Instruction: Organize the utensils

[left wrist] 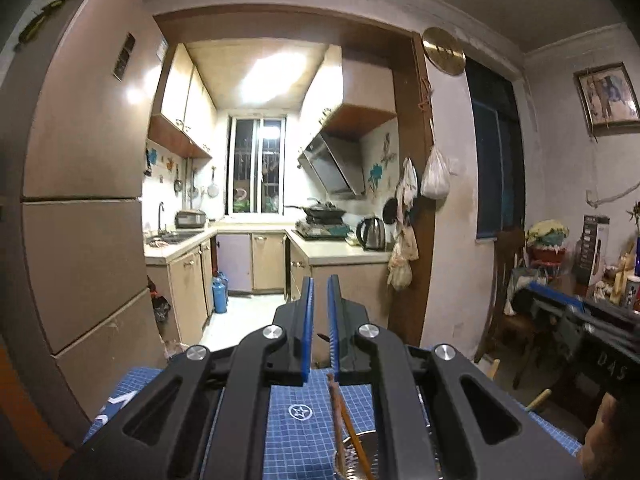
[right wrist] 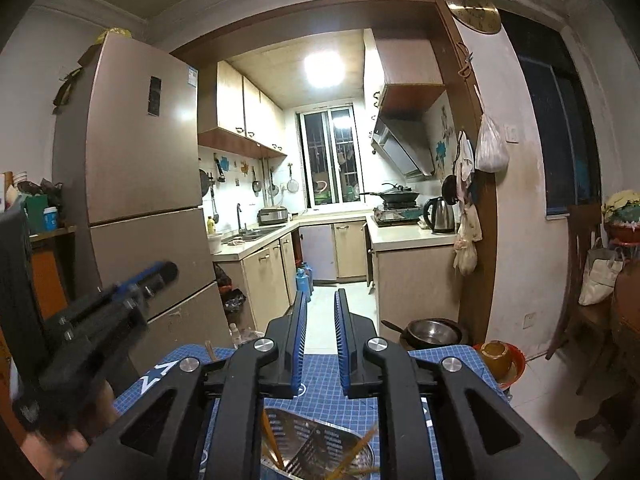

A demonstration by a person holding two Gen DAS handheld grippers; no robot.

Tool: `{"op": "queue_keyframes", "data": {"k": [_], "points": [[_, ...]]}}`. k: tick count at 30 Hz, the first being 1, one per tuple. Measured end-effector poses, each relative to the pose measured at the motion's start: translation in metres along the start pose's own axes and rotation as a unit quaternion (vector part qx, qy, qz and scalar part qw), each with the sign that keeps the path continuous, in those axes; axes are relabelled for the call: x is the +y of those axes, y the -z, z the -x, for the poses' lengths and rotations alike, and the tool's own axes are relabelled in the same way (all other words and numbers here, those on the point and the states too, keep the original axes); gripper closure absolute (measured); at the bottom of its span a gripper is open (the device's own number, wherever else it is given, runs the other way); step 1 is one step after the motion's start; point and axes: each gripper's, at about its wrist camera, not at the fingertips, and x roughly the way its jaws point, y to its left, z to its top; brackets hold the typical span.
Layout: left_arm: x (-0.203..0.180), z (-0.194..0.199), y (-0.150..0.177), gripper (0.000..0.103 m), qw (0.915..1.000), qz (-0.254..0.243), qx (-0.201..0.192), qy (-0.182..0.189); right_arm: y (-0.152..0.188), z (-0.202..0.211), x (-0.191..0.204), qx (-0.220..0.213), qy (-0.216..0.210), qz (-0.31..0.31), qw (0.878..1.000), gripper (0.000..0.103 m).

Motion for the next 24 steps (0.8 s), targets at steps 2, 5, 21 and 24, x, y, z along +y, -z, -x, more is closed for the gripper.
{"op": "queue_keyframes", "data": {"k": [2, 5, 21, 24], "points": [[0.009, 0.015, -0.006, 0.097, 0.9999, 0.008, -0.004, -0.012, 0.002, 0.014, -0.002, 0.0, -0.002, -0.001, 1.0, 0.088], [0.019, 0.05, -0.006, 0.096, 0.9996, 0.004, -0.005, -0.028, 0.01, 0.045, -0.004, 0.006, -0.01, 0.006, 1.0, 0.081], [-0.005, 0.216, 0.135, 0.049, 0.9653, -0.137, 0.176, -0.136, 0.165, 0.225, 0.03, 0.123, -0.028, 0.084, 0.988, 0.03], [-0.003, 0.23, 0.154, 0.049, 0.9596, -0.122, 0.214, -0.135, 0.191, 0.241, 0.048, 0.146, -0.038, 0.096, 0.984, 0.029]]}}
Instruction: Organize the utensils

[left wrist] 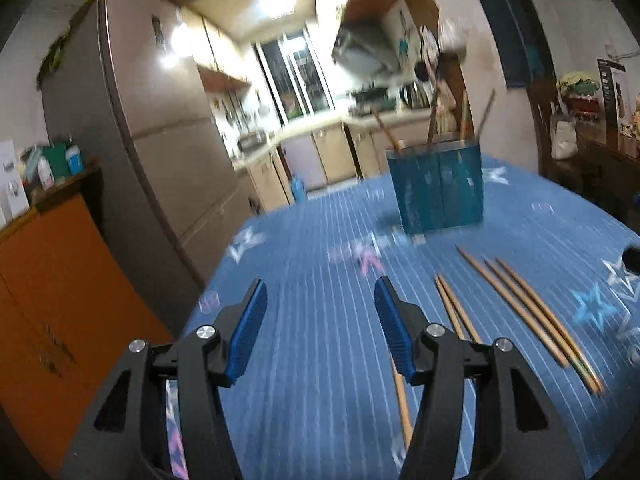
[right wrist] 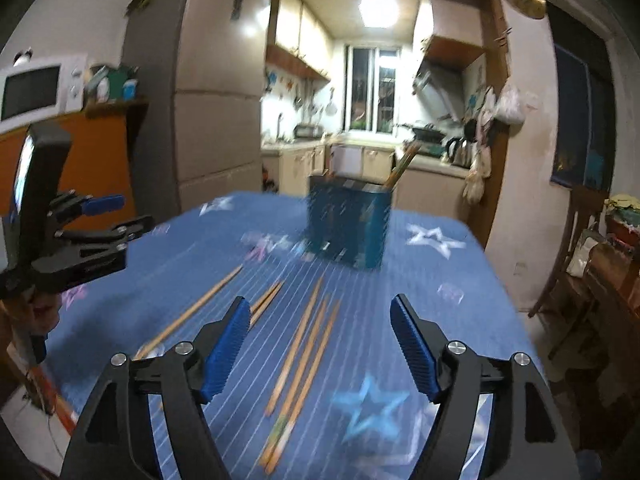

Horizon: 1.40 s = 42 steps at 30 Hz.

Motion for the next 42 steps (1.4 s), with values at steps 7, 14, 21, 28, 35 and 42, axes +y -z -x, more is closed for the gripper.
{"op": "queue_keyframes", "data": {"k": [7, 14, 21, 28, 35, 42], "points": [[0.01, 0.009, 0.033, 0.044, 0.9971, 0.047, 0.056, 0.022, 0.031, 0.01, 0.04, 0.025, -0.025, 0.014, 0.999, 0.029], [0.012, 0.006, 0.051, 0.043, 0.9926, 0.071, 0.091, 0.036, 0.043, 0.011, 0.069, 0.033, -0.025, 0.052, 0.998, 0.028], [0.015, 0.006, 0.056, 0.042, 0.9923, 0.077, 0.093, 0.028, 0.041, 0.01, 0.078, 0.03, -0.022, 0.07, 0.997, 0.024], [0.01, 0.005, 0.057, 0.041, 0.9925, 0.074, 0.094, 0.024, 0.043, 0.012, 0.078, 0.031, -0.018, 0.069, 0.997, 0.023], [0.004, 0.004, 0.06, 0.041, 0.9929, 0.067, 0.096, 0.022, 0.047, 0.008, 0.075, 0.038, -0.012, 0.066, 0.997, 0.023], [0.002, -0.002, 0.067, 0.041, 0.9905, 0.067, 0.113, 0.041, 0.05, 0.005, 0.075, 0.044, -0.011, 0.065, 0.997, 0.023]]}}
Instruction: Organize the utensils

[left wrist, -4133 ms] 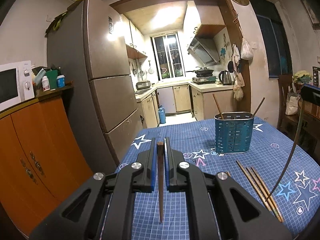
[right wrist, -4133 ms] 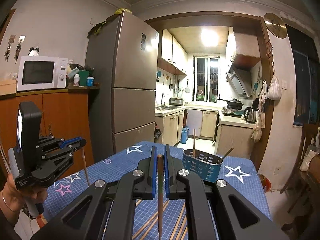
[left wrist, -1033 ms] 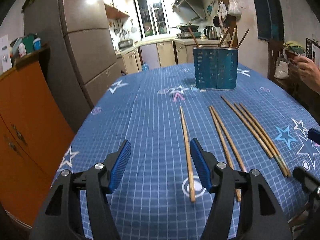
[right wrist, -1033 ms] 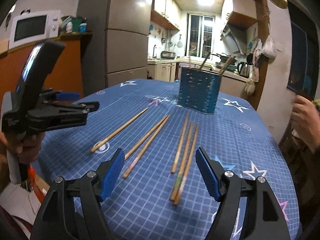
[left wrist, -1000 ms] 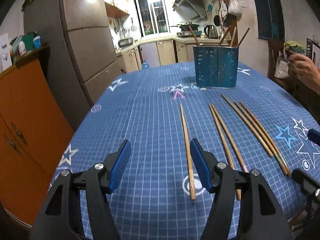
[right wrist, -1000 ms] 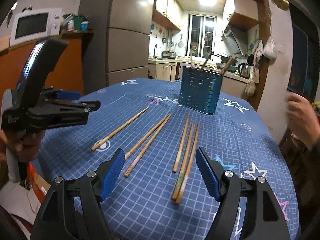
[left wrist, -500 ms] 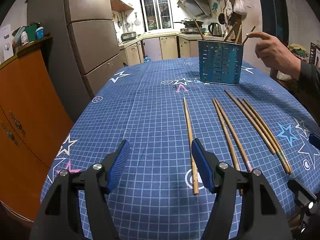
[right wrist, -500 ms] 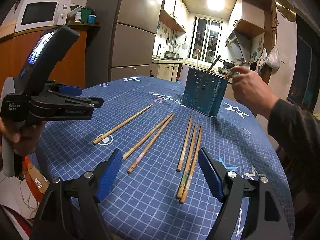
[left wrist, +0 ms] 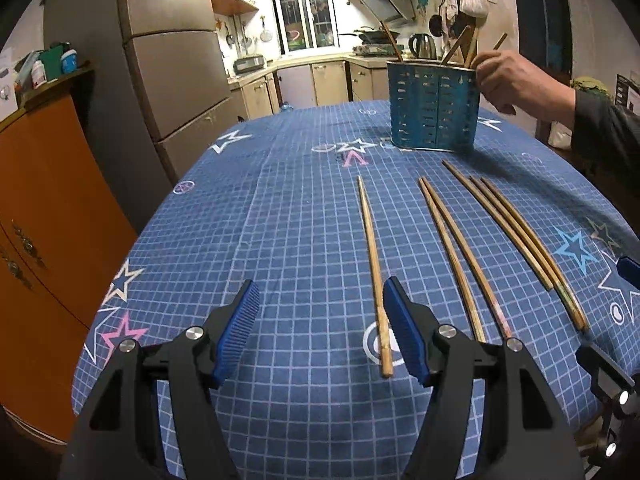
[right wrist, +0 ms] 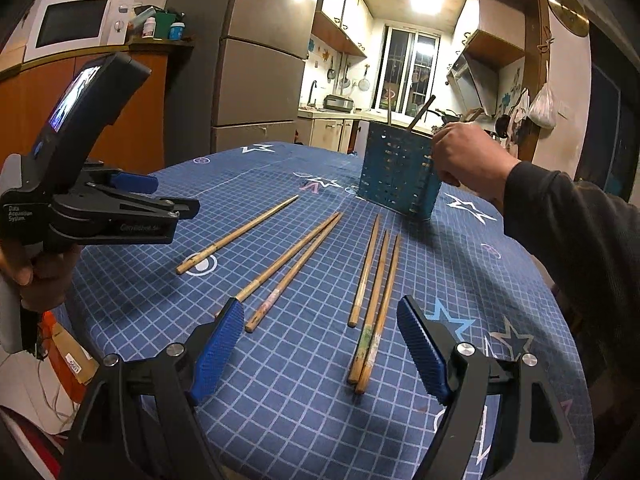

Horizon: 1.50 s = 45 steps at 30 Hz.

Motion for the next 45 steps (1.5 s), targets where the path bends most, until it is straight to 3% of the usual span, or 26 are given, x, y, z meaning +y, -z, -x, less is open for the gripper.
{"op": "queue_keyframes", "data": {"k": [12, 17, 21, 28, 35, 42, 45], "points": [[0.003, -0.005, 0.001, 0.041, 1.0, 0.006, 0.005, 0.001, -0.001, 0.0, -0.005, -0.002, -0.001, -0.011, 1.0, 0.021], [0.01, -0.004, 0.002, 0.041, 0.9994, 0.012, 0.011, 0.032, 0.0, 0.004, -0.009, -0.009, -0.005, -0.019, 1.0, 0.02], [0.003, 0.002, 0.008, 0.042, 0.9986, -0.015, 0.002, 0.051, 0.001, 0.003, -0.017, -0.009, -0.028, -0.041, 0.999, 0.021], [-0.014, 0.005, 0.031, 0.045, 0.9958, -0.051, 0.011, 0.075, 0.007, -0.001, -0.012, 0.0, -0.053, -0.031, 0.998, 0.039], [-0.013, -0.003, 0.045, 0.045, 0.9935, -0.046, 0.024, 0.101, 0.022, -0.007, 0.007, 0.023, -0.072, -0.016, 0.997, 0.067], [-0.019, -0.014, 0.045, 0.05, 0.993, -0.041, 0.024, 0.108, 0.027, -0.003, 0.004, 0.002, -0.012, -0.018, 1.0, 0.067], [-0.021, -0.02, 0.04, 0.053, 0.9929, -0.032, 0.026, 0.111, 0.027, -0.013, -0.01, 0.015, -0.006, -0.045, 0.999, 0.067]]}}
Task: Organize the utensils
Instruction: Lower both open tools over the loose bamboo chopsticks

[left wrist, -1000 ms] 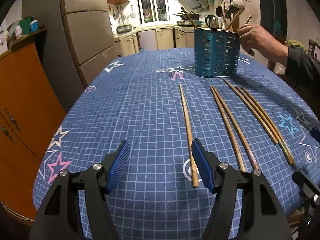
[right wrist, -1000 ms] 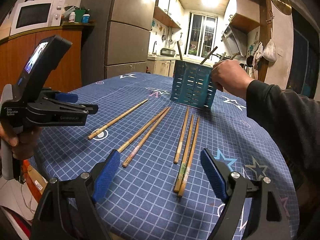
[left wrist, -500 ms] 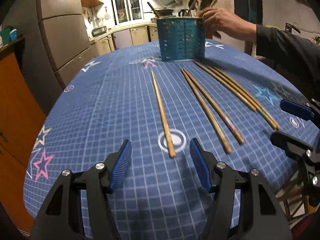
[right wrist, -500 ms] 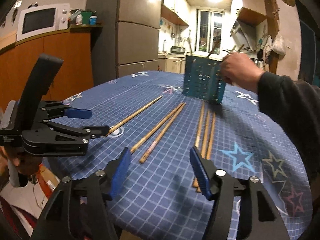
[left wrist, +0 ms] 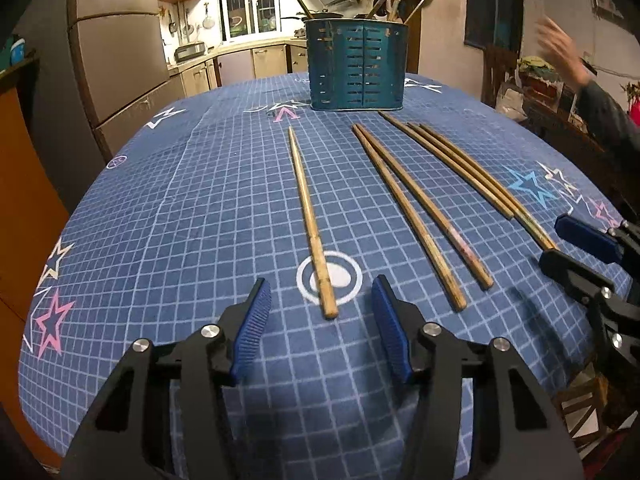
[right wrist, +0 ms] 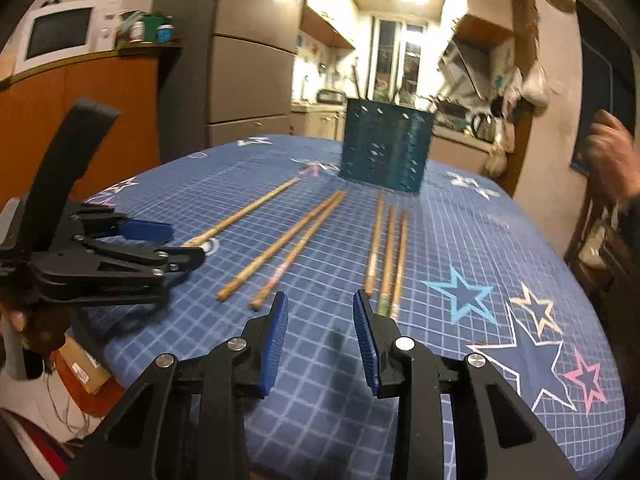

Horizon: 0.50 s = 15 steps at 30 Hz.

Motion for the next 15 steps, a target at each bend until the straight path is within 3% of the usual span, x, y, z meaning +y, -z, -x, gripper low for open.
{"op": "queue_keyframes", "data": {"k": [5, 15], "points": [[0.002, -0.013, -0.014, 0.058, 0.9999, 0.015, 0.002, -0.002, 0.002, -0.024, -0.01, 0.045, -0.009, -0.031, 0.998, 0.075], [0.005, -0.021, -0.023, 0.061, 0.9998, 0.02, 0.008, 0.0, -0.013, -0.047, -0.03, 0.061, 0.028, -0.058, 0.996, 0.075]]}}
